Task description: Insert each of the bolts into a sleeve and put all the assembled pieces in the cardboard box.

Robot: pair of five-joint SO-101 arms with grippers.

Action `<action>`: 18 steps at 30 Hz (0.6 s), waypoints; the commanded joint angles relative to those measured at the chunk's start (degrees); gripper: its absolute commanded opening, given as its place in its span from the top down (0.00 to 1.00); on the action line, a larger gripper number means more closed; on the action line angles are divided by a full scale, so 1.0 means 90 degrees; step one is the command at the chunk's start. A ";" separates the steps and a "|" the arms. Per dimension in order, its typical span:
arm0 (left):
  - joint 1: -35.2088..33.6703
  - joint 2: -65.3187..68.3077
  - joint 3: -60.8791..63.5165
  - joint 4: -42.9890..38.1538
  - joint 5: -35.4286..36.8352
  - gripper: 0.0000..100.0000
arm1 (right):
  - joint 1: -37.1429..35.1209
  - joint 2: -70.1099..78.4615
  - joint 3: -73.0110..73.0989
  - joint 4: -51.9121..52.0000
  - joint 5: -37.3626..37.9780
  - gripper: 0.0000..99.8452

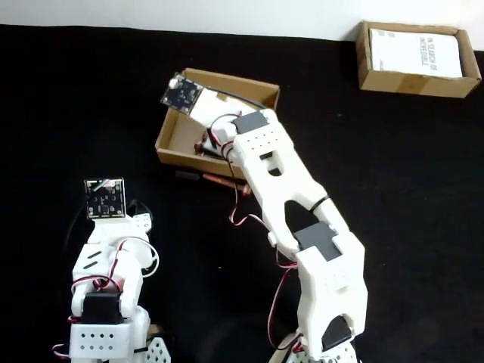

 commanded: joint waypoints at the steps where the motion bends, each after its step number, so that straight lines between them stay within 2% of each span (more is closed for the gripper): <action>1: 0.0112 -0.0044 0.0103 0.0010 0.0020 0.99 | -0.0083 -0.0122 -0.0425 0.0640 0.0078 0.81; 6: 0.0112 -0.0044 0.0103 0.0010 0.0020 0.99 | -0.0093 -0.0425 -0.1021 0.1558 -0.1055 0.91; 9: 0.0103 -0.0044 0.0103 0.0010 0.0020 0.99 | -0.0376 -0.0767 -0.1118 0.2418 -0.1661 0.96; 15: -0.0288 -0.0044 0.0103 0.0020 0.0010 0.99 | -0.1411 -0.1118 -0.1050 0.3433 -0.2969 0.96; 18: -0.0552 -0.0034 0.0103 0.0059 -0.0020 0.99 | -0.1900 -0.1109 -0.1050 0.3531 -0.3204 0.96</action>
